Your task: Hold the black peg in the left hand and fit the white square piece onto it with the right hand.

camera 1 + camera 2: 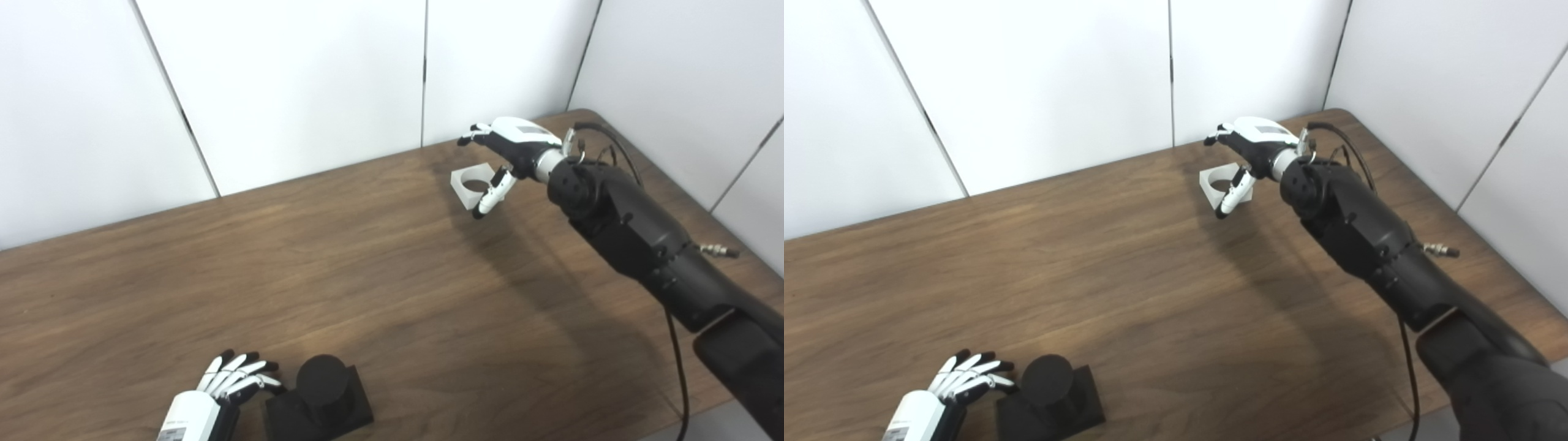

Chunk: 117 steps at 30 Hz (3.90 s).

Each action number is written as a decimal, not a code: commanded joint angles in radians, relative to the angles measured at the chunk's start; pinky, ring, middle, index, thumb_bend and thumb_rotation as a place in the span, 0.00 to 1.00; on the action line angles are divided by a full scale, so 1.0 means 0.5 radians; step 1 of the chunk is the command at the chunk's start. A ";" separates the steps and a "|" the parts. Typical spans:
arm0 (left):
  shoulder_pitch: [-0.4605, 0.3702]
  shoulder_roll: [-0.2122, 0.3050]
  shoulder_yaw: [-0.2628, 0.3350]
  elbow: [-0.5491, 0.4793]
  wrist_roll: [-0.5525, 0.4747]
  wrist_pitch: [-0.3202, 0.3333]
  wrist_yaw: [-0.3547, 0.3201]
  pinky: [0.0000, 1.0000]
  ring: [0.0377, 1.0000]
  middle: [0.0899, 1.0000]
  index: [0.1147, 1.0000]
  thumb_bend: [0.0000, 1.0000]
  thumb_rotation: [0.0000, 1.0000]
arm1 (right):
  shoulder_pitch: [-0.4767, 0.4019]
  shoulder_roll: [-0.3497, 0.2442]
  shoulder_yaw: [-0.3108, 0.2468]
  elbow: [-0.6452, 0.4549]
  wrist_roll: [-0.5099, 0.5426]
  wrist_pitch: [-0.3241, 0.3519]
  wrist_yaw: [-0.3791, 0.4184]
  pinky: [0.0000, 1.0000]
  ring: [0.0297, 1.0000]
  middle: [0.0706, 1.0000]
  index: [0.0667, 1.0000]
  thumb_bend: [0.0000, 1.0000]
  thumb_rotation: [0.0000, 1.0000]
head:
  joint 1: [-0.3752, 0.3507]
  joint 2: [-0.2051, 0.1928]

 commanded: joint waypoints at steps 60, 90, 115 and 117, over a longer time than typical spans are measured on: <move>0.108 -0.010 -0.025 -0.103 0.138 0.133 -0.045 1.00 0.88 0.76 0.42 0.52 0.05 | -0.299 0.023 0.137 0.495 -0.258 -0.339 -0.068 0.96 1.00 0.93 0.75 0.91 0.20 | 0.106 0.041; 0.108 -0.041 -0.047 -0.187 0.158 0.226 -0.082 0.98 0.87 0.75 0.42 0.52 0.05 | -0.215 0.007 0.055 0.487 -0.189 -0.580 -0.267 0.86 0.89 0.79 0.45 0.52 0.13 | 0.165 0.077; 0.062 -0.174 -0.145 -0.283 0.309 0.397 -0.217 0.95 0.86 0.75 0.42 0.52 0.05 | 0.017 0.013 -0.051 -1.295 -0.042 -0.457 0.589 0.85 0.88 0.77 0.45 0.52 0.13 | 0.590 0.316; 0.060 -0.191 -0.156 -0.290 0.326 0.416 -0.230 0.97 0.86 0.75 0.42 0.52 0.05 | 0.008 0.045 -0.039 -1.376 -0.037 -0.450 0.659 0.85 0.88 0.77 0.45 0.52 0.13 | 0.622 0.340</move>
